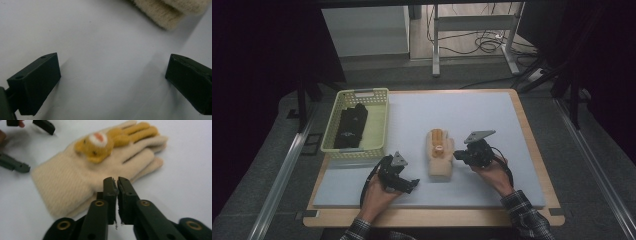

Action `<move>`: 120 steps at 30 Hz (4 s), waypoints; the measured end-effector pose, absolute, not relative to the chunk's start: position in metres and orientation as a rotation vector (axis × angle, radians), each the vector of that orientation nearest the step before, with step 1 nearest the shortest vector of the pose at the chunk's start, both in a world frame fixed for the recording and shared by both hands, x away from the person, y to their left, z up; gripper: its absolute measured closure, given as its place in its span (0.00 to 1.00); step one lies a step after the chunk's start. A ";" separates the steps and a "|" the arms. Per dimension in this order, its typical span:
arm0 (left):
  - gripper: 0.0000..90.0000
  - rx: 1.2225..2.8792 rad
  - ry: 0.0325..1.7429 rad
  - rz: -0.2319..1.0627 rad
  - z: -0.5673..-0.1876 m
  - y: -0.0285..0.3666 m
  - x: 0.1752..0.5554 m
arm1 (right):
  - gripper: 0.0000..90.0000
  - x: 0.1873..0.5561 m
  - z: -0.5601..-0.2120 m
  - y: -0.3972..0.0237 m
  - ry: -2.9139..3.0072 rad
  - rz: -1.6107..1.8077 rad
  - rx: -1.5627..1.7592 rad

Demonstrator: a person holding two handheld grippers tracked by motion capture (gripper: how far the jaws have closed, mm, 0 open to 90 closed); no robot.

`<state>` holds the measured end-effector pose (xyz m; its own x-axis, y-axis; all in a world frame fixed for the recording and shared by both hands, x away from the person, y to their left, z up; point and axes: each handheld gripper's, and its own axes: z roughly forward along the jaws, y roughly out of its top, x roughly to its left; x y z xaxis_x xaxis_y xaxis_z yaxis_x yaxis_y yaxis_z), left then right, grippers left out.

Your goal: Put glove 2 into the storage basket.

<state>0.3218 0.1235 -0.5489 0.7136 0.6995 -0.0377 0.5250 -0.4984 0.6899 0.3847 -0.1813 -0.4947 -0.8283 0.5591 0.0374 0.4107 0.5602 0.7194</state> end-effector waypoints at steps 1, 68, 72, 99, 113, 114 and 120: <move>0.00 2.218 0.926 0.321 -0.549 0.124 0.322 | 0.96 0.383 -0.496 -0.183 2.603 1.123 0.820; 0.00 2.225 0.935 0.324 -0.550 0.148 0.314 | 0.76 0.359 -0.526 -0.129 2.616 1.155 0.688; 0.00 2.222 0.935 0.322 -0.550 0.149 0.314 | 0.66 0.359 -0.524 -0.146 2.588 1.134 0.730; 0.00 2.196 1.021 0.290 -0.544 0.142 0.317 | 0.24 0.362 -0.532 -0.233 2.415 1.012 0.970; 0.00 2.217 1.014 0.306 -0.514 0.111 0.344 | 0.24 0.362 -0.532 -0.234 2.412 1.020 0.973; 0.00 2.222 1.007 0.304 -0.512 0.107 0.347 | 0.24 0.362 -0.532 -0.234 2.412 1.020 0.973; 0.00 2.233 1.001 0.308 -0.503 0.089 0.365 | 0.24 0.362 -0.533 -0.233 2.411 1.019 0.973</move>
<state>0.3645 0.0894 -0.5027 0.6792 0.7321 -0.0523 0.5760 -0.4875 0.6562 0.3616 -0.2335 -0.5326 -0.7042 0.7083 -0.0483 0.4589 0.5060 0.7303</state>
